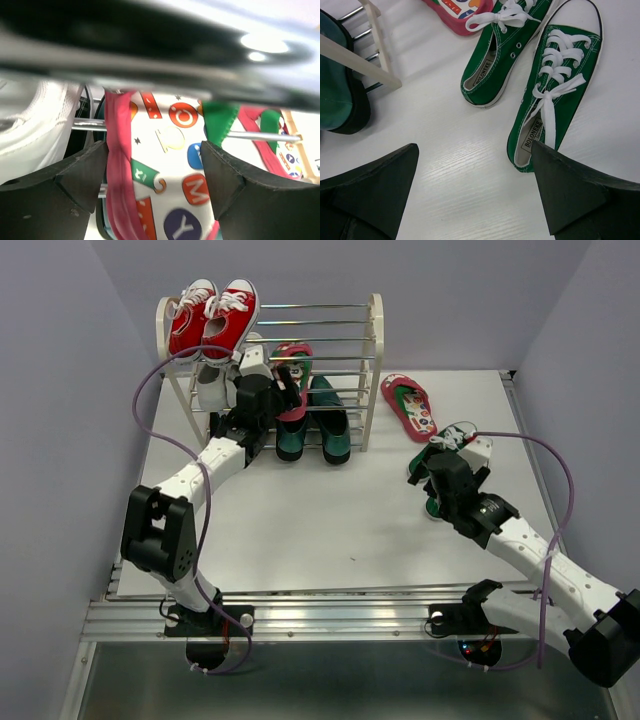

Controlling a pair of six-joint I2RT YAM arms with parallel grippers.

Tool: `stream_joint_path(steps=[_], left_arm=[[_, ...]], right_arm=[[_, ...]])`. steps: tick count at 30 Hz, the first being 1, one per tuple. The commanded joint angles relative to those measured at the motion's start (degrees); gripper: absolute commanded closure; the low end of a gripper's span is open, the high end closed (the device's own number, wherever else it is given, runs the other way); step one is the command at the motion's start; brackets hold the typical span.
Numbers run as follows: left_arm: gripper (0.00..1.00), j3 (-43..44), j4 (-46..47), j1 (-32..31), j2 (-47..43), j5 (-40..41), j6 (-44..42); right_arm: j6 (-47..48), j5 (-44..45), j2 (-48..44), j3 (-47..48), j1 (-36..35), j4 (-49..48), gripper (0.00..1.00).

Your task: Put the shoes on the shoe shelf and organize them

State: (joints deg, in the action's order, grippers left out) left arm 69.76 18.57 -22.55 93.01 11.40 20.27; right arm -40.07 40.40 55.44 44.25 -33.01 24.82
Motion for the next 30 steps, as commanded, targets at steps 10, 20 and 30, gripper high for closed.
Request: stream_joint_path(steps=[10,20,30], left_arm=[[0.05,-2.1,-5.3,-5.1,-16.2,0.1,-2.9],[0.05,-16.3,-9.1,-14.3,-32.4,5.7,2.3],[0.05,-37.2,-17.6,-15.5,-51.9,4.9,14.1]], right_arm=[[5.5,-0.1,6.7,8.7,1.5,-2.8,0.00],[15.5,-15.3,15.5,10.8,11.3,-15.8,0.00],[33.1,-30.5,31.7,23.5,25.0,-21.7,0.00]])
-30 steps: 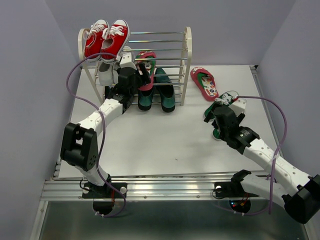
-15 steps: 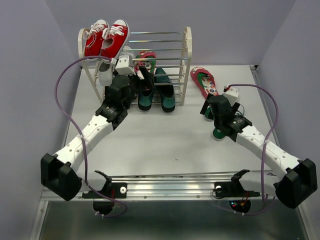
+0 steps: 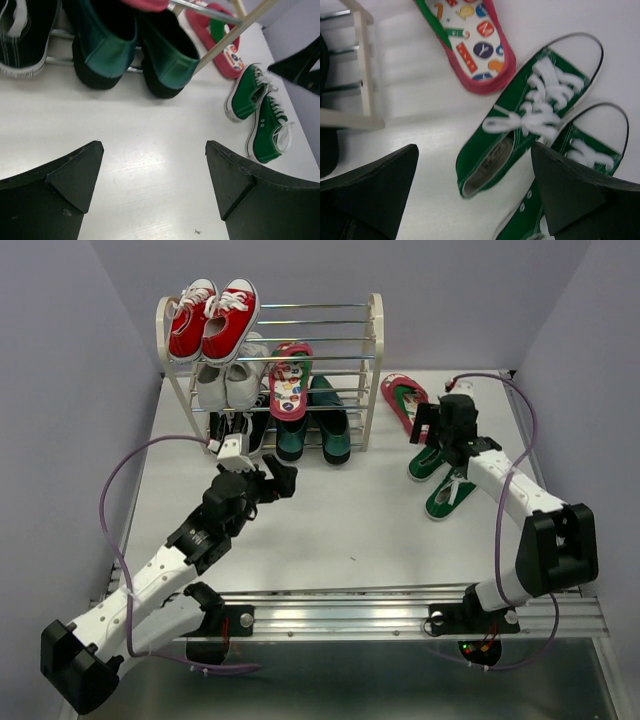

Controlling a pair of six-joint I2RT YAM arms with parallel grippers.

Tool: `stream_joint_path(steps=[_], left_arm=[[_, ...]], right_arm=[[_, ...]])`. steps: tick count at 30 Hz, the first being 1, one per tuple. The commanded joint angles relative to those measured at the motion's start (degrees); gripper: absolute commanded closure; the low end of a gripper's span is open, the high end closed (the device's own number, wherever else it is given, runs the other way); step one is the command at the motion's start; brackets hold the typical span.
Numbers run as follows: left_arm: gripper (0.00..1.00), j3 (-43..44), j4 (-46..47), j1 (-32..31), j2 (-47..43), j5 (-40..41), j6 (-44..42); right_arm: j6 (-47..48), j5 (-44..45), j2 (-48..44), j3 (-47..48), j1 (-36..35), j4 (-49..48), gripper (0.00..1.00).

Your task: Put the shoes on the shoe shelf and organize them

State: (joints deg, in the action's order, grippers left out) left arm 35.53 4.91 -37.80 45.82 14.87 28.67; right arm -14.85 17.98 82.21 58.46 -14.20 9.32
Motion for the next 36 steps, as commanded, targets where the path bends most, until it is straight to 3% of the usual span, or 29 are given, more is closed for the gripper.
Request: stream_joint_path(steps=[1,9,15,18,24,26,27,29,31,36], left_arm=[[0.05,-3.4,-4.8,-0.3,-5.6,2.1,6.3],[0.01,-4.6,-10.1,-0.3,-12.7,11.2,6.8],[0.01,-4.2,-9.5,-0.3,-13.7,13.3,6.0],[0.01,-4.3,-9.4,-0.3,-13.1,13.7,6.0],[0.01,-4.2,-9.5,-0.3,-11.5,13.1,6.2],[0.01,-4.3,-9.3,-0.3,-11.5,12.9,6.3],[0.01,-4.4,-9.3,-0.3,-11.6,12.6,6.4],[0.01,-4.5,-9.2,-0.3,-11.8,12.7,6.8],[0.01,-4.6,-9.2,-0.3,-12.2,12.8,6.8],[0.01,-4.7,-8.0,-0.3,-12.3,12.9,6.7]], right_arm=[[8.8,-9.5,7.1,11.4,7.6,-6.2,0.00],[16.9,-29.8,25.3,26.3,13.1,-5.0,0.00],[16.7,-27.4,37.8,38.5,13.1,-2.0,0.06],[13.8,-27.6,42.7,42.9,13.1,-2.0,0.19],[8.2,-24.1,50.5,49.9,13.1,-2.1,0.29],[7.9,-24.1,52.1,51.0,13.1,-2.1,0.41],[7.3,-24.0,52.1,50.6,13.6,-2.1,0.61],[6.9,-24.4,50.7,49.1,13.6,-2.5,0.78],[6.9,-25.2,48.2,46.7,13.6,-4.3,0.87],[6.9,-25.9,35.0,37.5,13.6,-8.3,0.99]])
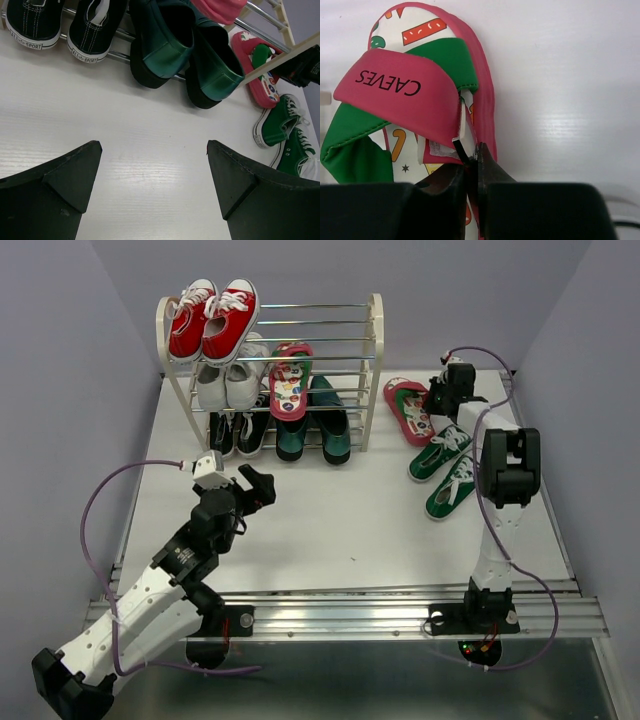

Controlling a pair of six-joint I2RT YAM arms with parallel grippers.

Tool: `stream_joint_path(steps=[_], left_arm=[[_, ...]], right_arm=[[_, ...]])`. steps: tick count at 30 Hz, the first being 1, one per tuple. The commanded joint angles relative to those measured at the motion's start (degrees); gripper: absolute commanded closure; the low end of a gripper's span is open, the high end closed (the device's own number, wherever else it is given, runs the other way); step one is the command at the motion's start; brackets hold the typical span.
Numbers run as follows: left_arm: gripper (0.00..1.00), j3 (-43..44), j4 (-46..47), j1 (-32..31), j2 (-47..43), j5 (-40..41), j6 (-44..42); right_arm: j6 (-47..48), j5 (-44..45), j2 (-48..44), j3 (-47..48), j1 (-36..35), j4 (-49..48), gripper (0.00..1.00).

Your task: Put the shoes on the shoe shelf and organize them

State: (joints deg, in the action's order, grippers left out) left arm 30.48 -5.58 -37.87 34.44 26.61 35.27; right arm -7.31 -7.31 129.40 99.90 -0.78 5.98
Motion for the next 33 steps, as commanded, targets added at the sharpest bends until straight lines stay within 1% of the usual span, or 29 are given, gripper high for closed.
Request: stream_joint_path(steps=[1,5,6,7,8,10,15,17,19,20,21,23,25,26,29,32,33], left_arm=[[0.01,0.3,2.9,-0.2,-0.8,1.2,0.0],[0.01,-0.2,4.3,-0.2,-0.8,1.2,0.3],[0.01,-0.2,4.4,-0.2,-0.8,1.2,0.3],[0.01,-0.2,4.4,-0.2,-0.9,1.3,0.4],[0.01,-0.1,4.4,-0.2,-0.9,1.6,0.5],[0.01,0.1,3.9,-0.2,-1.1,2.7,1.4],[0.01,0.2,4.1,-0.2,-1.4,2.5,0.9],[0.01,0.2,4.4,-0.2,-1.3,2.3,0.2],[0.01,0.3,4.7,-0.2,-1.0,1.9,-0.4],[0.01,0.4,4.9,-0.2,-1.1,1.8,-0.5],[0.01,0.4,5.0,-0.2,-1.1,1.7,-0.5],[0.01,0.2,5.1,-0.2,-1.2,1.3,-0.7],[0.01,-0.2,5.1,-0.2,-1.4,1.2,-0.5],[0.01,-0.6,6.6,-0.2,-1.5,1.2,-0.5],[0.01,-0.7,6.4,-0.2,-1.2,1.3,-0.4],[0.01,-0.6,5.7,-0.2,-1.7,1.7,0.2],[0.01,-0.7,5.7,-0.2,-2.0,2.0,0.2]], right_arm=[[-1.0,-0.6,-14.2,-5.0,0.2,-5.3,0.99],[-3.4,-0.8,-23.6,-9.4,-0.4,-4.8,0.99],[-5.8,-0.2,-27.2,-10.4,-0.4,-4.0,0.99],[-6.9,0.4,-29.0,-12.0,-0.4,-2.9,0.99],[-7.9,0.7,-30.8,-13.0,-0.4,-0.4,0.99],[-10.3,0.2,-36.5,-16.8,-0.4,1.5,0.99],[-15.4,0.0,-48.9,-25.0,-1.4,10.0,0.99],[-15.3,-1.9,-54.0,-27.3,-1.9,14.5,0.99],[-14.1,-3.3,-56.8,-27.9,-4.0,18.6,0.99],[-13.3,-5.9,-59.0,-27.7,-4.9,20.1,0.99],[-11.8,-7.4,-60.0,-27.5,-6.0,21.3,0.99],[-9.8,-11.2,-62.5,-27.0,-10.6,23.4,0.99],[-9.1,-10.9,-63.1,-26.5,-14.8,24.4,0.99],[-8.9,-10.6,-63.1,-26.2,-18.5,25.1,0.99],[-8.7,-6.9,-60.0,-24.2,-25.1,25.6,0.99],[-9.4,-4.3,-55.6,-21.2,-28.4,23.7,0.99],[-9.5,-2.2,-54.6,-20.3,-29.9,23.6,0.99]])
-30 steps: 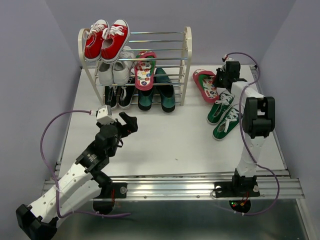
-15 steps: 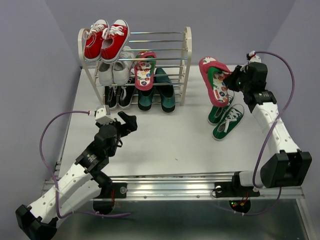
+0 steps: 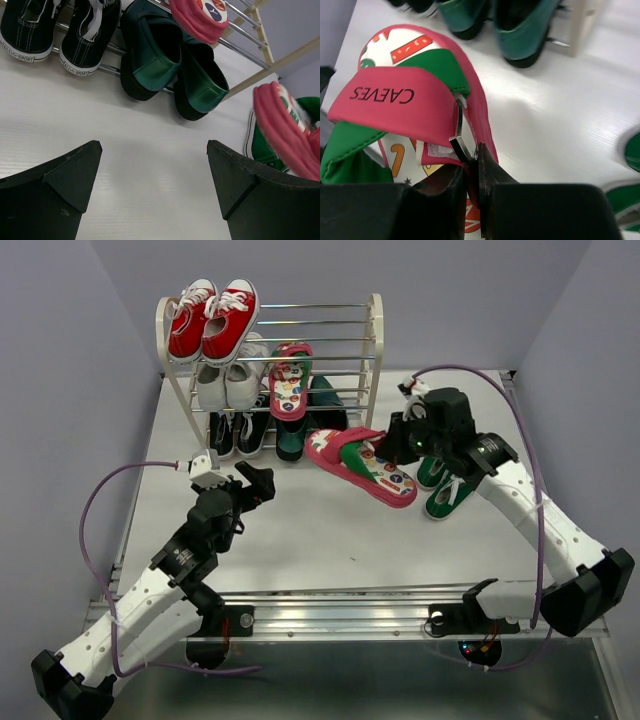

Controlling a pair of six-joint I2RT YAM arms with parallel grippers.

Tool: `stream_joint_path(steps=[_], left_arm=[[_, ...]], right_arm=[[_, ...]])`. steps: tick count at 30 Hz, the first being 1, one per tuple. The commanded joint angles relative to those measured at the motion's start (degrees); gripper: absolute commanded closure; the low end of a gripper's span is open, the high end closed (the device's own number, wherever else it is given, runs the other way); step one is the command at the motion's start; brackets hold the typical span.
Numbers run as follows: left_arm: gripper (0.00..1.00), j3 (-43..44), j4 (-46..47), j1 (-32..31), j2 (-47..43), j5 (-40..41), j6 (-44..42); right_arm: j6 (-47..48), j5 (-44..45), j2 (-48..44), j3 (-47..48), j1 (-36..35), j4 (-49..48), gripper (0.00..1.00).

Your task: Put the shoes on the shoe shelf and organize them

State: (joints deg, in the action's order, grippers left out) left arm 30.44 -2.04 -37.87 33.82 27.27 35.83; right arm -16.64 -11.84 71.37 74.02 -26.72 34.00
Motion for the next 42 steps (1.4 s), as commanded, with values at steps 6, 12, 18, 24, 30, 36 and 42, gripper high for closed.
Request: stream_joint_path(steps=[6,12,18,24,30,36,42], left_arm=[[0.01,-1.3,0.7,-0.2,-3.3,2.0,0.6],[0.01,-1.1,0.2,-0.2,-3.7,2.7,0.6],[0.01,-1.5,0.1,-0.2,-4.6,2.1,1.0],[0.01,-1.9,0.4,-0.2,-5.7,2.4,0.8],[0.01,-1.9,0.2,-0.2,-5.8,2.6,0.9],[0.01,-2.2,0.2,-0.2,-6.7,1.7,1.1],[0.01,-2.8,0.2,-0.2,-8.3,1.3,1.3]], right_arm=[[-2.0,7.2,5.7,8.1,-5.4,-9.0,0.99],[-5.8,15.0,9.5,10.8,-8.8,-15.7,0.99],[-8.1,25.4,11.2,14.6,-9.3,-15.6,0.99],[-11.4,33.8,13.3,17.1,-9.8,-14.3,0.99],[-11.9,36.7,15.3,16.2,-10.9,-19.8,0.99],[-12.5,45.3,19.1,17.2,-12.6,-24.2,0.99],[-13.4,53.6,21.4,17.6,-13.7,-29.8,0.99]])
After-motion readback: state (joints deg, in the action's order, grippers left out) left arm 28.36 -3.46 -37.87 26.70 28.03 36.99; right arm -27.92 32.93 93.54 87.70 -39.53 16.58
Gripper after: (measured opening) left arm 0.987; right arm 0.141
